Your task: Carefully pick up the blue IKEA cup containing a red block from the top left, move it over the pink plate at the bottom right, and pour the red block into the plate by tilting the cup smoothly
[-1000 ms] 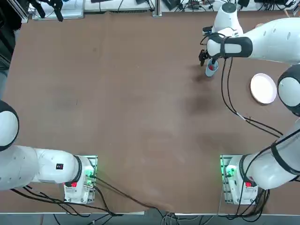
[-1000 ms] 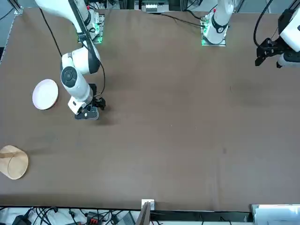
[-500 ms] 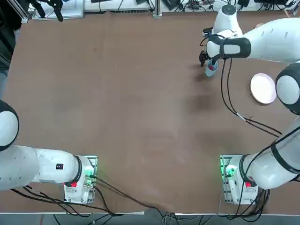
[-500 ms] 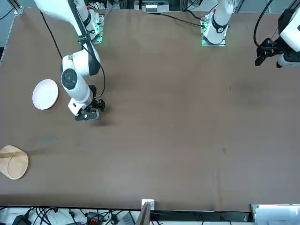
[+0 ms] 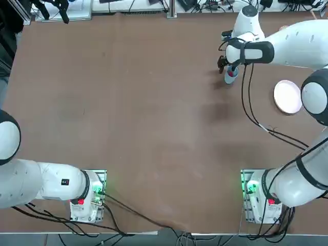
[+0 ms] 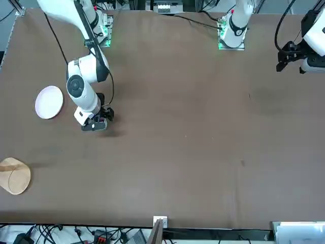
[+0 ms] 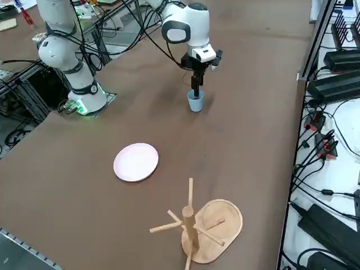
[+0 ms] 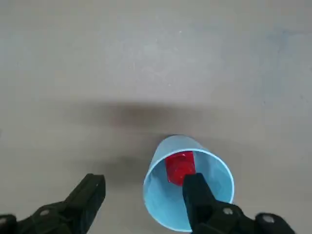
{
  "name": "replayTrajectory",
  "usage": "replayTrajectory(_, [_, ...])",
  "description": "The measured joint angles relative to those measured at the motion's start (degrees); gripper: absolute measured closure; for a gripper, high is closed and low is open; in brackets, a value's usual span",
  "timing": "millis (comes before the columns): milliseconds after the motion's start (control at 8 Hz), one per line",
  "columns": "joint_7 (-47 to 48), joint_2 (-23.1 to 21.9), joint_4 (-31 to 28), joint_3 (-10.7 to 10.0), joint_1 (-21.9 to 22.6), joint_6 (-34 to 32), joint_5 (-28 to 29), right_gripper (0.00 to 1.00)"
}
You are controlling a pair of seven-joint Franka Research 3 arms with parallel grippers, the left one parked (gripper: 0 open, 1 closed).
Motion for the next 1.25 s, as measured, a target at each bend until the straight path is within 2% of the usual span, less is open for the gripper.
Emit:
replayTrajectory(500, [0.00, 0.79, -0.12, -0.02, -0.02, 0.47, 0.00, 0.03])
replayTrajectory(875, [-0.02, 0.80, -0.69, -0.14, -0.17, 0.89, 0.00, 0.11])
replayTrajectory(1125, [-0.07, 0.80, -0.79, -0.17, -0.25, 0.91, -0.01, 0.34])
replayTrajectory(1250, [-0.07, 0.78, -0.78, -0.19, -0.31, 0.92, -0.02, 0.39])
